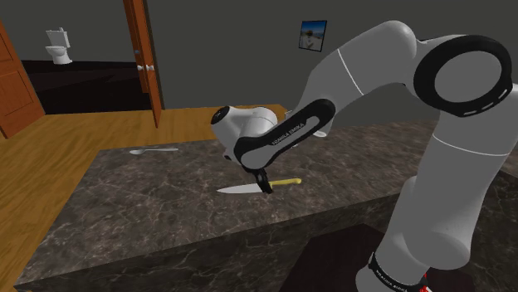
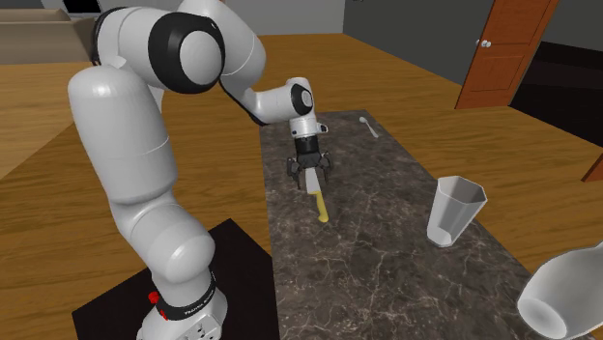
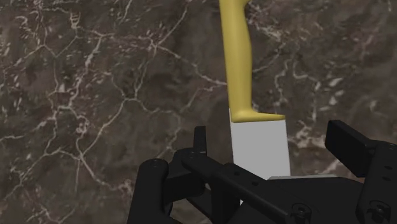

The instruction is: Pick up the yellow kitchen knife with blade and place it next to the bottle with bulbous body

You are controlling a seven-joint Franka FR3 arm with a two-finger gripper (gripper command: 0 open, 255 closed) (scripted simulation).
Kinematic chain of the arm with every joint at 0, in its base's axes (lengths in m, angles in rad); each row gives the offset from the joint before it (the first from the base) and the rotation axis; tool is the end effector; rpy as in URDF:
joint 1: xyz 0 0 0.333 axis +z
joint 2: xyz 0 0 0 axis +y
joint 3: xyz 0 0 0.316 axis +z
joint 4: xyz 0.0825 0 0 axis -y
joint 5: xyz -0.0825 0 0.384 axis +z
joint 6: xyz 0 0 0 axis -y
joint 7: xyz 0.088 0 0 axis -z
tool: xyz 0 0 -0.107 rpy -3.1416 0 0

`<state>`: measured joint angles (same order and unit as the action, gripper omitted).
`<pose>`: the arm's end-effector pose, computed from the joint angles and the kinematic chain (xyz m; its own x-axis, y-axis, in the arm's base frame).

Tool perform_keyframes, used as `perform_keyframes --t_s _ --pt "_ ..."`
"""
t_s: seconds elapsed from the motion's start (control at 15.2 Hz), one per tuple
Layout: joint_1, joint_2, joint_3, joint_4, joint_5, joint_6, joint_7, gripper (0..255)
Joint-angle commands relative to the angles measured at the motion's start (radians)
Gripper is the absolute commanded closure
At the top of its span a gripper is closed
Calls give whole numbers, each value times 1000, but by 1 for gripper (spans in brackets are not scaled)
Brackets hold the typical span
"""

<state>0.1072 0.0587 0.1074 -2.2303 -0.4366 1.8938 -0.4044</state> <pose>0.4843 0.0737 0.3256 0.6018 0.6255 -0.4966 0.7634 -0.6332 0.1277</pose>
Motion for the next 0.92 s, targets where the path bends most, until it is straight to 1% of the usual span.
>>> perform_keyframes --t_s 0.0,0.53,0.59,0.86 --pt "-4 9 -4 -14 -8 24 5 0" --pt "-5 10 -5 -20 -10 31 6 0" --pt "-5 10 -5 -20 -10 31 6 255" --pt "-6 8 -6 -22 -10 31 5 255"
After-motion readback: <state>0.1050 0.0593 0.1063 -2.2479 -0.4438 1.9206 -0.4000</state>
